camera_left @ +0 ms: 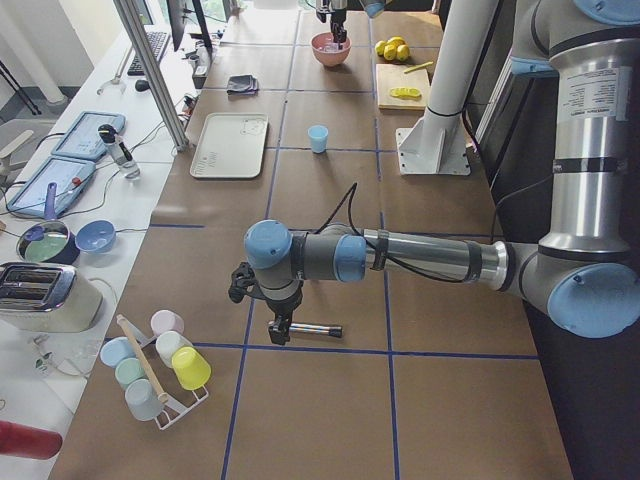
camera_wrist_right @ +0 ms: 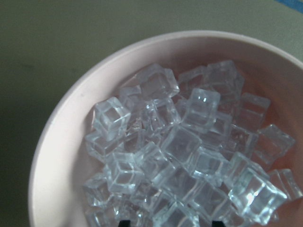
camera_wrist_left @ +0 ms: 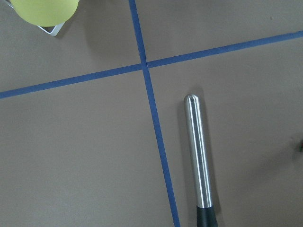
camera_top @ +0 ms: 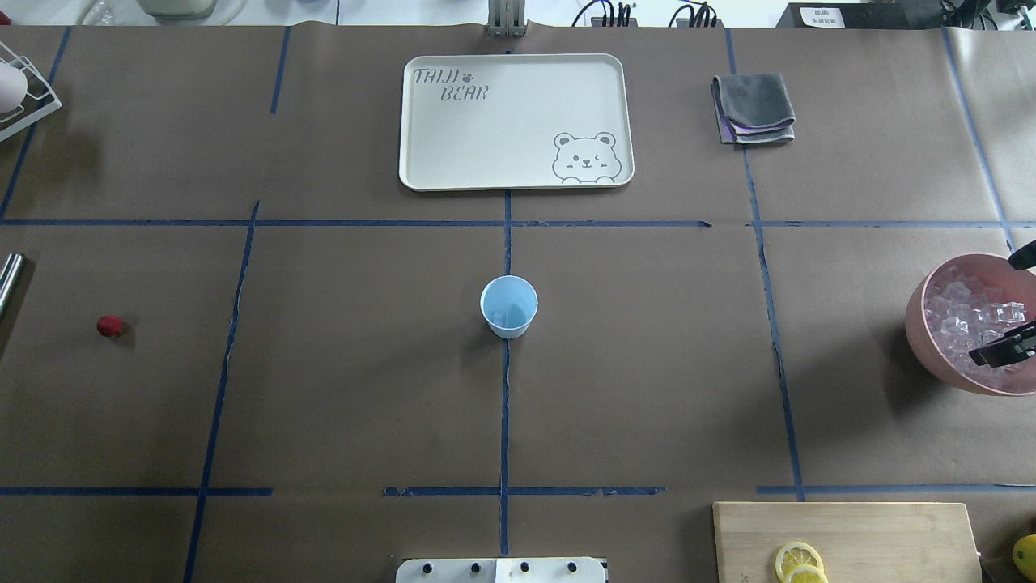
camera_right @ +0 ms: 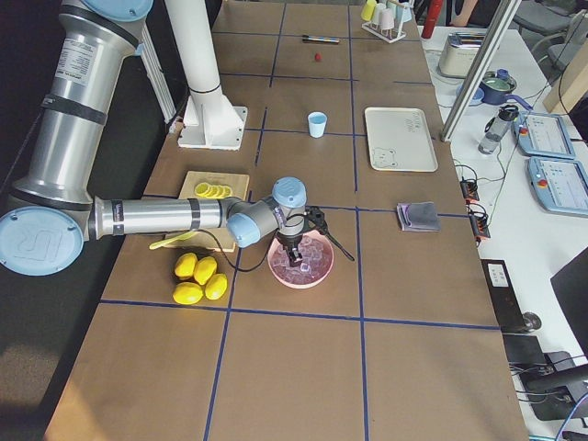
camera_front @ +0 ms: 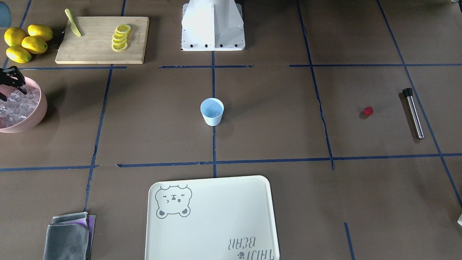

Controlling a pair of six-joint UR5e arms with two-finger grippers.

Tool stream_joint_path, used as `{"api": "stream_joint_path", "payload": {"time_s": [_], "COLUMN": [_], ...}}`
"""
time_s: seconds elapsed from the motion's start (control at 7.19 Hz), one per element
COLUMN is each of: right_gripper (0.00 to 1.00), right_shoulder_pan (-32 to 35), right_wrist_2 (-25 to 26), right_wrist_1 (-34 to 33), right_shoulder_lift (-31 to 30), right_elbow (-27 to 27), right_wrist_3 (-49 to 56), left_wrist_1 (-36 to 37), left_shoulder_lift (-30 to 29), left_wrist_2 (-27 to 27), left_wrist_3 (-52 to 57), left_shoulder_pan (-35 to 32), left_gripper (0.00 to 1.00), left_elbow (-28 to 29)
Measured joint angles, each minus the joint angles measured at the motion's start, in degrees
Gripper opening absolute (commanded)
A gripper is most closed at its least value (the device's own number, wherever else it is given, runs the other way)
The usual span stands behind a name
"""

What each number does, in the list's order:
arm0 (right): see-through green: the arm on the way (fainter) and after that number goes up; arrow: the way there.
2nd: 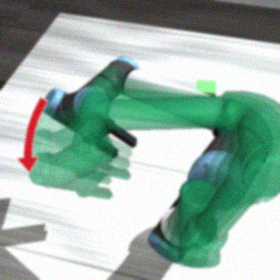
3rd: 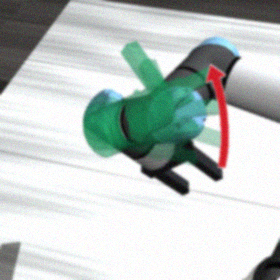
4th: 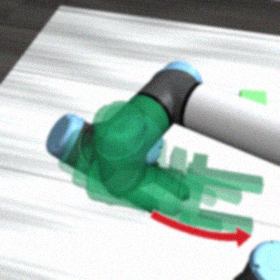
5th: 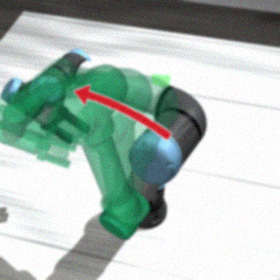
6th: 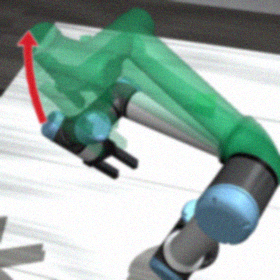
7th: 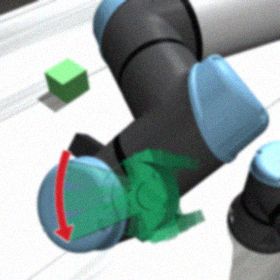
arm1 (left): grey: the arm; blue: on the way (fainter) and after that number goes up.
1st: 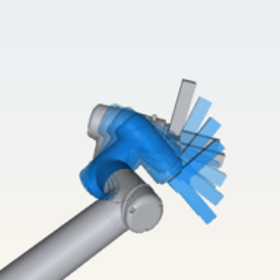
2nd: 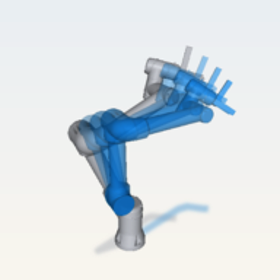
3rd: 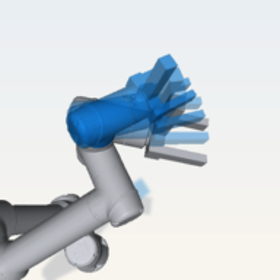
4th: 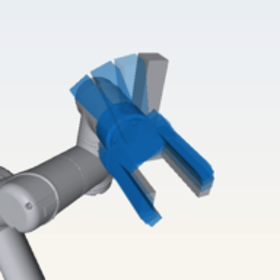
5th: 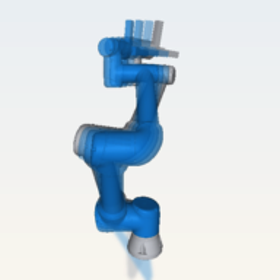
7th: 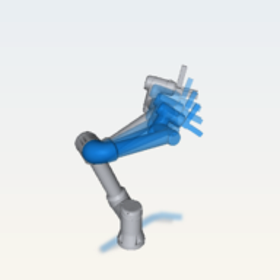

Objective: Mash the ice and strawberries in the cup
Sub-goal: 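Lower the right gripper into the bowl and grasp another ice cube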

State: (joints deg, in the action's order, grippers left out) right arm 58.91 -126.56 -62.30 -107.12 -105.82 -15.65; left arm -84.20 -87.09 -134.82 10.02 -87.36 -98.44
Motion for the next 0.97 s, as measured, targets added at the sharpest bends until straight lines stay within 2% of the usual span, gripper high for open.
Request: {"api": "stream_joint_path", "payload": {"time_s": [0.56,0.83,0.97], "right_gripper": [0.07,0.04,0.01], "right_shoulder_pan": [0.5,2.5,3.4], "right_wrist_2": [-0.5,-1.5,-1.8], "right_wrist_1": [0.0,-1.0,-3.7], "right_shoulder_lift": [0.1,0.6,2.4], "right_elbow": [-0.9,-3.6,-5.3], "right_wrist_3": [0.2,0.1,-0.2], "left_wrist_1": [0.0,0.0,0.0], "left_shoulder_lift": [-0.1,-0.1,-0.1], "left_wrist_2": [0.0,0.0,0.0], "left_wrist_3": [0.0,0.0,0.0], "left_shoulder_pan": [0.2,0.3,0.3], "left_gripper": [1.0,1.0,1.0], "left_elbow": [0.0,0.0,0.0]}}
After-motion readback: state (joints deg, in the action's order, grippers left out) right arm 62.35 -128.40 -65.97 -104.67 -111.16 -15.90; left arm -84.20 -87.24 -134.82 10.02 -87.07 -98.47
